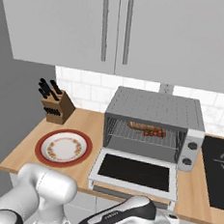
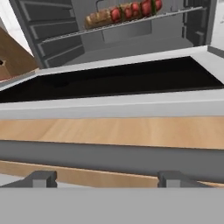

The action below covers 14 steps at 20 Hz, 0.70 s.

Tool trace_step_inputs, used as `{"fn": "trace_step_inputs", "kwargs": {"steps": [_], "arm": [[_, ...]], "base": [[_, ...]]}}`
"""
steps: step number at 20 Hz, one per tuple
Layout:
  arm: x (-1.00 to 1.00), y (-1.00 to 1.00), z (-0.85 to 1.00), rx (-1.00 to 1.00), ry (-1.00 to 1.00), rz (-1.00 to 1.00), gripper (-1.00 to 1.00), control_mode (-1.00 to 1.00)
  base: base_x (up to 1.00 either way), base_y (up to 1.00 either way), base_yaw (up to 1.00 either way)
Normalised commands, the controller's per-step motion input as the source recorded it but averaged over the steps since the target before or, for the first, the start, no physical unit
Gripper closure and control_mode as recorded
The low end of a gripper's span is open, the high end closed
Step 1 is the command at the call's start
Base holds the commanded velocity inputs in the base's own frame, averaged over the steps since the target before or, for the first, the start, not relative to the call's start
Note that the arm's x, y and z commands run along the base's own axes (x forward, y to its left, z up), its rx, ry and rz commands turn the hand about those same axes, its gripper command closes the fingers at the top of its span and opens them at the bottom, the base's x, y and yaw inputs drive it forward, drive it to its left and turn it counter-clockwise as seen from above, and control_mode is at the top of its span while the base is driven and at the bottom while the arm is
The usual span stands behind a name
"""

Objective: Pick up the kebab skewer and baguette bread, and place them inside the toaster oven. Close the toaster oven door and start by setting the timer.

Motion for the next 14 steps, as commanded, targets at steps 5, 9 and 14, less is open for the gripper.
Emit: {"fn": "trace_step_inputs", "kwargs": {"steps": [5, 9, 14], "arm": [[0.1, 0.0, -0.13, 0.0, -0.04, -0.01, -1.0, -1.0], [0.12, 0.0, -0.12, 0.0, -0.02, -0.01, -1.0, -1.0], [0.13, 0.0, -0.06, 0.0, -0.03, -0.01, -1.0, -1.0]], "base": [[0.0, 0.0, 0.0], [0.0, 0.0, 0.0], [0.0, 0.0, 0.0]]}}
